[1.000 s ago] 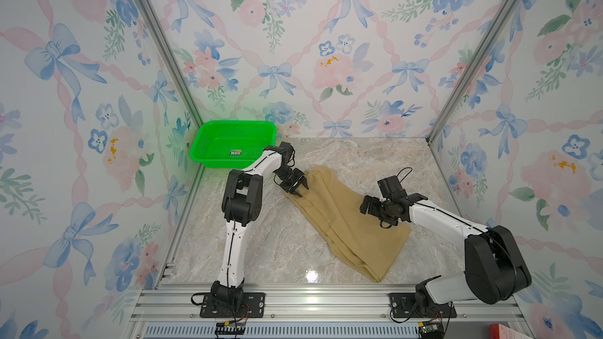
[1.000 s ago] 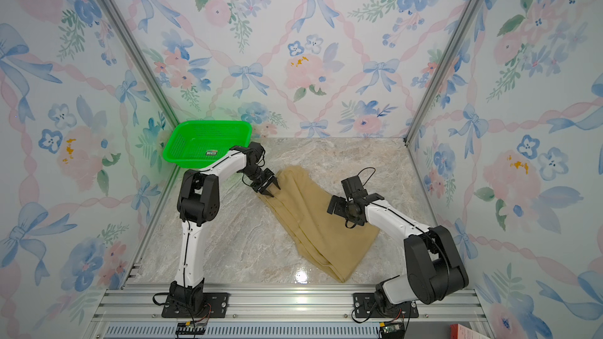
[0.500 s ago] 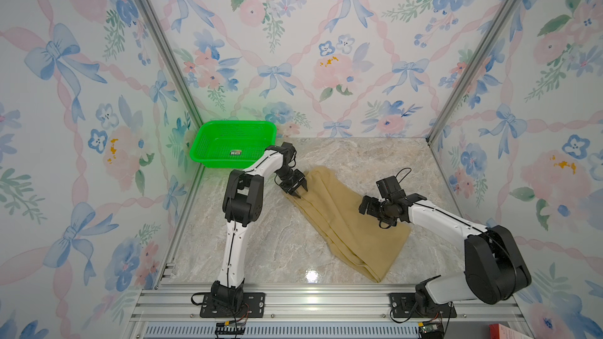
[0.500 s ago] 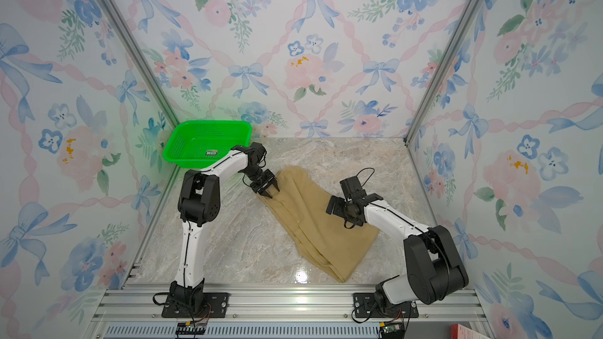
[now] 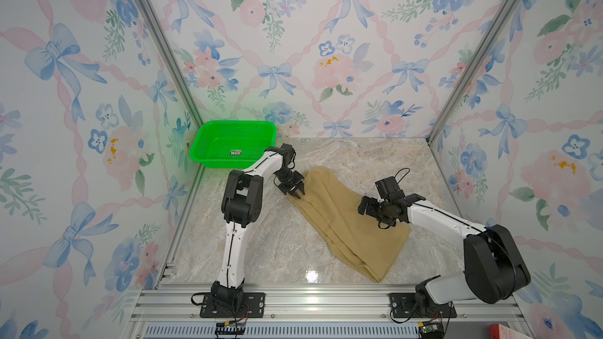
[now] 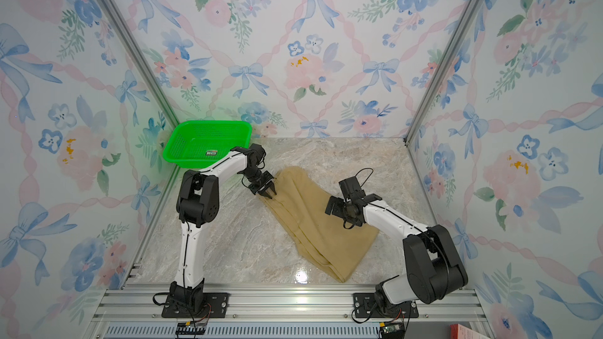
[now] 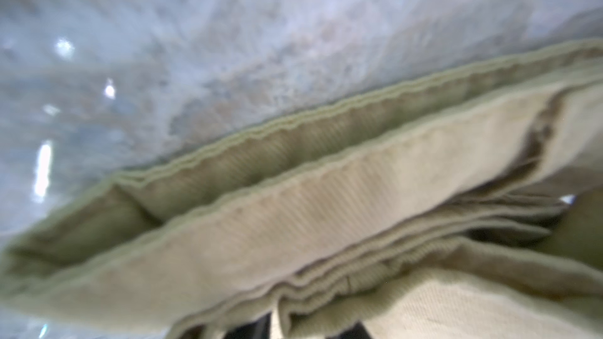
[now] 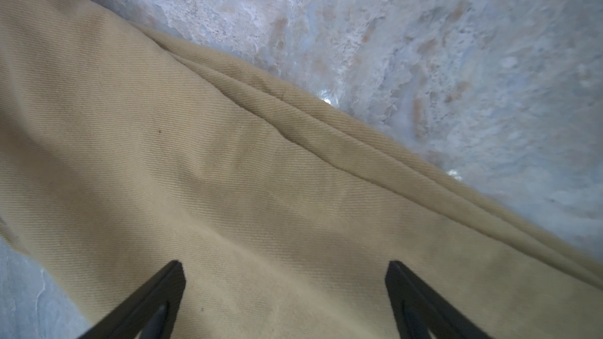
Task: Roll up the long pants
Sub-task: Adjust the long pant at the center of the board.
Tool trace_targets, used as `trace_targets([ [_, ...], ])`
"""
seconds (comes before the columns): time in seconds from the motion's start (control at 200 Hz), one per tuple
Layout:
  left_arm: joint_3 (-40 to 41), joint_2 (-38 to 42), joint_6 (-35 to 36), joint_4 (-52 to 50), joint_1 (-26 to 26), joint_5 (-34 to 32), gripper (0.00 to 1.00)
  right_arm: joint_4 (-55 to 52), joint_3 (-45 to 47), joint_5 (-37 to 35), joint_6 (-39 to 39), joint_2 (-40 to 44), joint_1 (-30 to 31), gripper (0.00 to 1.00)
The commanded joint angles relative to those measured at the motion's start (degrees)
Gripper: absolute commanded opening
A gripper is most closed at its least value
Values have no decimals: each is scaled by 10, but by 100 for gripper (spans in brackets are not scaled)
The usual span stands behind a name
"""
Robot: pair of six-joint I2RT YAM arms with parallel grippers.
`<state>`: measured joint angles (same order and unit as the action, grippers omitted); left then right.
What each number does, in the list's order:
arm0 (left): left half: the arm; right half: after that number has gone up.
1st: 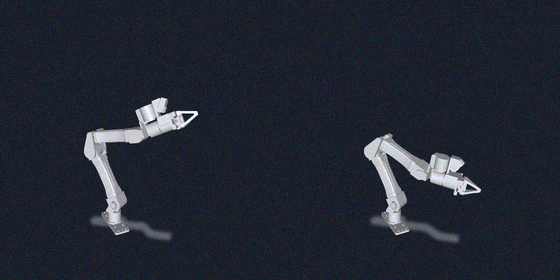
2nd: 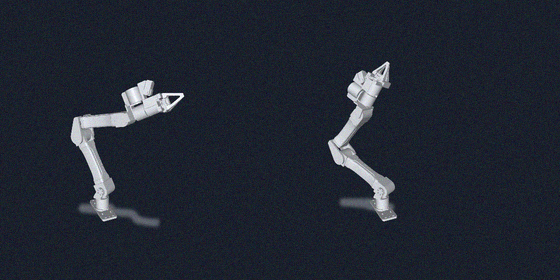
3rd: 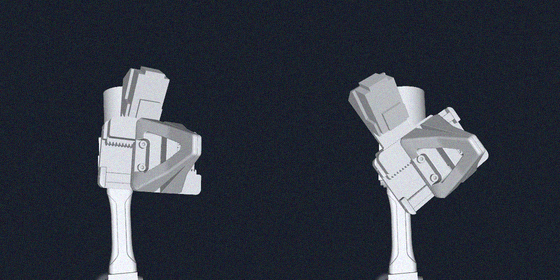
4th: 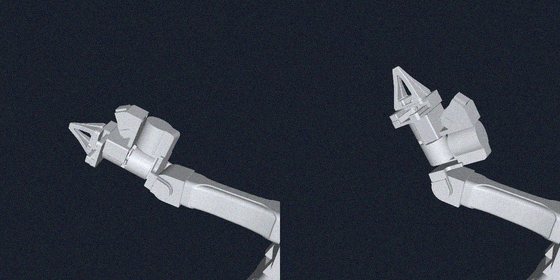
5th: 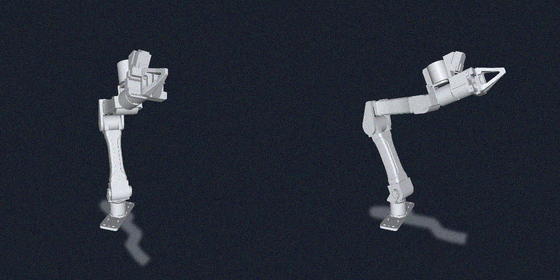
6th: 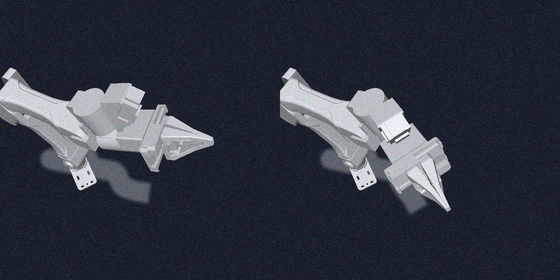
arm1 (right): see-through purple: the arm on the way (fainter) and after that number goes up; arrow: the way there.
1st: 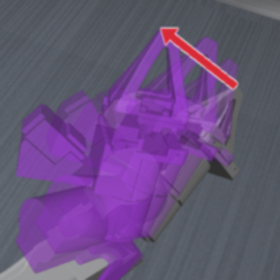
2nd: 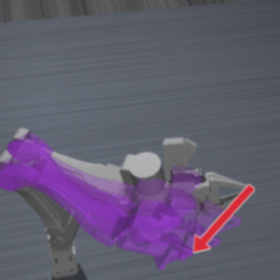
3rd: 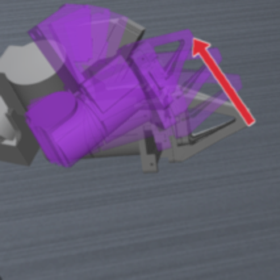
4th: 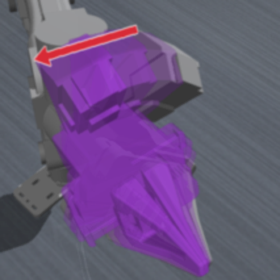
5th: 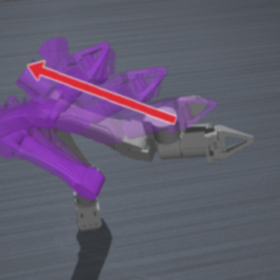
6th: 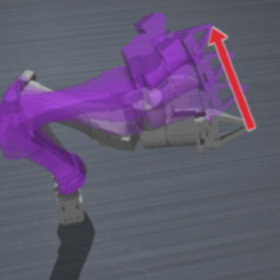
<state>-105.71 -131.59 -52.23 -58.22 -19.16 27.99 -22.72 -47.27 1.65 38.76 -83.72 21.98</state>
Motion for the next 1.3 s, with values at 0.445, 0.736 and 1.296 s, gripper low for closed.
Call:
trace_targets([
  [0.445,22,54,15,-41,12,-110,0,27,40,-9,7,-25,11,100],
  [0.736,52,94,17,-42,13,-108,0,50,62,-11,10,-56,9,100],
  [1.296,152,164,17,-40,43,-135,0,54,57,-10,2,-77,3,100],
])
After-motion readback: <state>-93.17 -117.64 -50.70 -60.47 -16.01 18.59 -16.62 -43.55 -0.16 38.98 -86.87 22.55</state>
